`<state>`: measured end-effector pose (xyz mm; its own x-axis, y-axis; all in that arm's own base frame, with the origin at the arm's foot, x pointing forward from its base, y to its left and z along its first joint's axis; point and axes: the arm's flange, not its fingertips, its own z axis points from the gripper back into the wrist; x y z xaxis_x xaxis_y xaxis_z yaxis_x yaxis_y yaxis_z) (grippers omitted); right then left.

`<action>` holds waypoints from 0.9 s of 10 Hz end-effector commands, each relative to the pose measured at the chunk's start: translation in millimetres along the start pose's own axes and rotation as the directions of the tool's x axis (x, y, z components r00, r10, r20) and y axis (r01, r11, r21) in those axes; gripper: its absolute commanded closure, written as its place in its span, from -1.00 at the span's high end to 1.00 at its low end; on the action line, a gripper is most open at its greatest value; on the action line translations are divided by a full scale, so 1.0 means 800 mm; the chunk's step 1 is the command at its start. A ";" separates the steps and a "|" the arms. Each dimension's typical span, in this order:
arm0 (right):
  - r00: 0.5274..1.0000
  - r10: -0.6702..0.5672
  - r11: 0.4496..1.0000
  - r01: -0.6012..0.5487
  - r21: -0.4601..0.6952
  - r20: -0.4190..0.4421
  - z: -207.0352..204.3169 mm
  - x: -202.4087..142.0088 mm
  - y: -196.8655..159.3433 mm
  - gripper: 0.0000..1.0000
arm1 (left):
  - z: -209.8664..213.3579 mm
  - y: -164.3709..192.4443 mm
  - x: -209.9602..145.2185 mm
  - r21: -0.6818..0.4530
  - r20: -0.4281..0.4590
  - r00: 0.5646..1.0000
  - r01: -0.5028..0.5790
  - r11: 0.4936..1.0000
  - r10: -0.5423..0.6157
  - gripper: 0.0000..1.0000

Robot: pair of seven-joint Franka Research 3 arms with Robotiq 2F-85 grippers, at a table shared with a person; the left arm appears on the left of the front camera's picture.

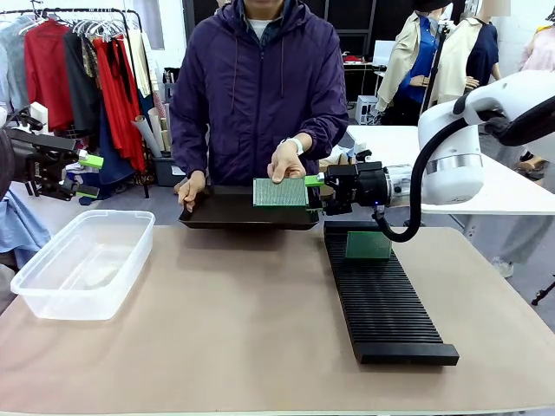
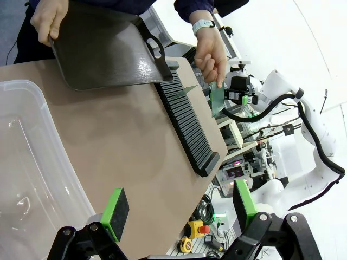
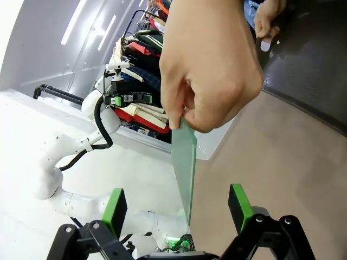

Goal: Sort PCBs into racks and boxes based on the side picked up.
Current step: Pick up the Blank PCB handed by the Human.

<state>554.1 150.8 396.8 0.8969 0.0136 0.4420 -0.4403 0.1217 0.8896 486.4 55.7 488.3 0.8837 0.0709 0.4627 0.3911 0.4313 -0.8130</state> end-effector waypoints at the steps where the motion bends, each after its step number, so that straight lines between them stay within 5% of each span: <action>1: 0.998 0.035 0.999 -0.035 0.004 0.052 -0.013 0.012 -0.006 1.00 | 0.001 -0.002 0.000 -0.003 0.002 1.000 0.003 1.000 -0.003 1.00; 6: 0.997 0.034 0.999 -0.035 0.007 0.068 -0.025 0.026 -0.016 1.00 | 0.001 -0.002 0.000 -0.003 0.002 1.000 0.003 1.000 -0.003 1.00; 7: 0.998 0.034 0.999 -0.034 0.004 0.061 -0.027 0.027 -0.017 0.90 | 0.001 -0.002 0.000 -0.003 0.002 1.000 0.003 1.000 -0.003 1.00; 9: 0.998 0.029 1.000 -0.029 -0.002 0.053 -0.030 0.029 -0.019 0.30 | 0.001 -0.002 0.000 -0.003 0.002 1.000 0.003 1.000 -0.003 1.00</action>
<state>576.0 165.2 389.5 0.8859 -0.0201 0.4635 -0.4589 0.1084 0.8819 486.4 55.7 488.3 0.8837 0.0709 0.4627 0.3911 0.4313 -0.8130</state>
